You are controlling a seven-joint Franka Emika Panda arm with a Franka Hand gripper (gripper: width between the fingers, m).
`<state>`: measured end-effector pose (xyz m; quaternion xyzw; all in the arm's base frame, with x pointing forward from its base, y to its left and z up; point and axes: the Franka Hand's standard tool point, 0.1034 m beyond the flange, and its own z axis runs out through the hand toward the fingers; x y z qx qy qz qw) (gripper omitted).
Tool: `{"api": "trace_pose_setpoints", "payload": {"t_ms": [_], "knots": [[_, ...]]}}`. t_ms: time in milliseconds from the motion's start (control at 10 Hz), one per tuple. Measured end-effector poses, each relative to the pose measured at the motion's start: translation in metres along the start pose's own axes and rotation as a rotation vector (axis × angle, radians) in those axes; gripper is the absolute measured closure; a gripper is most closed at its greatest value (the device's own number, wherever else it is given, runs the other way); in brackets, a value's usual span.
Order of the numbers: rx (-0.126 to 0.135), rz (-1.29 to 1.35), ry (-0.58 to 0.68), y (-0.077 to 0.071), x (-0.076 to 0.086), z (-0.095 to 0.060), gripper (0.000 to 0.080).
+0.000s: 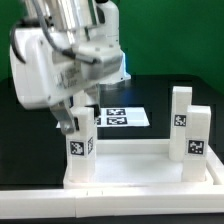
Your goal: Assemble desk
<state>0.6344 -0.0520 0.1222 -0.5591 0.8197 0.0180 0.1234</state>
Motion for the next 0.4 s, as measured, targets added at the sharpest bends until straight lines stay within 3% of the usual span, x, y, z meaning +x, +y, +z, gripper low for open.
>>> {"api": "trace_pose_setpoints", "payload": {"t_ms": [100, 400], "knots": [[0.02, -0.007, -0.016, -0.0047, -0.0063, -0.0151, 0.0188], [0.03, -0.011, -0.027, -0.0047, -0.0131, -0.0229, 0.0151]]}}
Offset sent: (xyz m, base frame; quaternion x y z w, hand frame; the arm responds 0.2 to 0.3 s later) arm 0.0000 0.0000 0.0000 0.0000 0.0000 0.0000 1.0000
